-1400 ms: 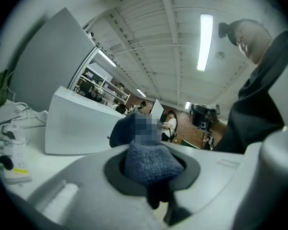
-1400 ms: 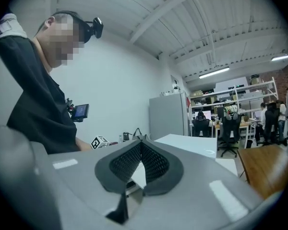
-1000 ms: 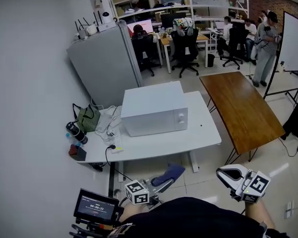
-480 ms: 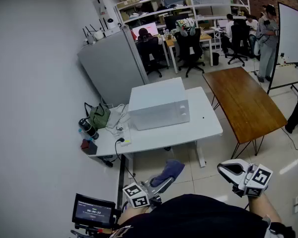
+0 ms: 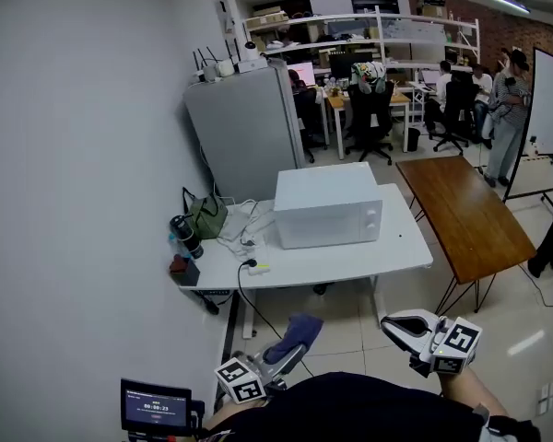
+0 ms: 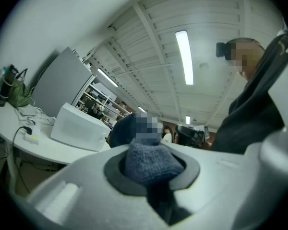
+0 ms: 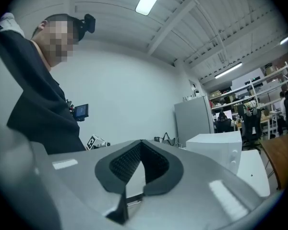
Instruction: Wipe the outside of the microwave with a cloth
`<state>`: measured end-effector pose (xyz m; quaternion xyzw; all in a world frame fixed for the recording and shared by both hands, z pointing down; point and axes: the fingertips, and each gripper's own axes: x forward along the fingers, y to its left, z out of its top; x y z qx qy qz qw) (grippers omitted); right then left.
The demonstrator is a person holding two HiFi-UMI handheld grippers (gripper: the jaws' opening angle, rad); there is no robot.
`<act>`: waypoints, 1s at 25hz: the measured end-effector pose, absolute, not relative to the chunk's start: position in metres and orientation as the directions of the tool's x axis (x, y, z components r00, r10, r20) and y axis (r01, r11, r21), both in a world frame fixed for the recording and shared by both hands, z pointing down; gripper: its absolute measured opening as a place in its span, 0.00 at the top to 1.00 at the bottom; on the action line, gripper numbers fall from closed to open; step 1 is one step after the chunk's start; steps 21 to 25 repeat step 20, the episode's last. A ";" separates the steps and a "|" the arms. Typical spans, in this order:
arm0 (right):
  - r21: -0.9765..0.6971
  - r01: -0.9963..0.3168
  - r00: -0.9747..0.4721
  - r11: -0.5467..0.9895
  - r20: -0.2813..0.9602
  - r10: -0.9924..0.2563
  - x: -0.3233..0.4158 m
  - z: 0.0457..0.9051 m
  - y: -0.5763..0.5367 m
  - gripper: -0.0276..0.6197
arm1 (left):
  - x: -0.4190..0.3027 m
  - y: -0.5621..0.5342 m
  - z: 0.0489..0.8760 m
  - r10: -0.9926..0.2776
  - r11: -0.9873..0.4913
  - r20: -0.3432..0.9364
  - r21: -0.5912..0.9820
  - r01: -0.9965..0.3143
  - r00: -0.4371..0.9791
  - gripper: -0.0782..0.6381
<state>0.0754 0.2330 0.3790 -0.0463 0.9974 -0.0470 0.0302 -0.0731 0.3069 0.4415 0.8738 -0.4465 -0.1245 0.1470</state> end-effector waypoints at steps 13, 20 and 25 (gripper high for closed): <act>-0.076 -0.080 -0.996 0.994 -0.023 -0.082 0.083 0.366 0.243 0.95 | -0.061 0.307 0.439 -0.788 -0.603 -0.136 0.373 -0.705 0.601 0.81; -0.055 -0.107 -0.994 0.993 -0.023 -0.108 0.090 0.367 0.233 0.95 | -0.060 0.302 0.448 -0.778 -0.617 -0.159 0.375 -0.692 0.608 0.81; -0.055 -0.107 -0.994 0.993 -0.023 -0.108 0.090 0.367 0.233 0.95 | -0.060 0.302 0.448 -0.778 -0.617 -0.159 0.375 -0.692 0.608 0.81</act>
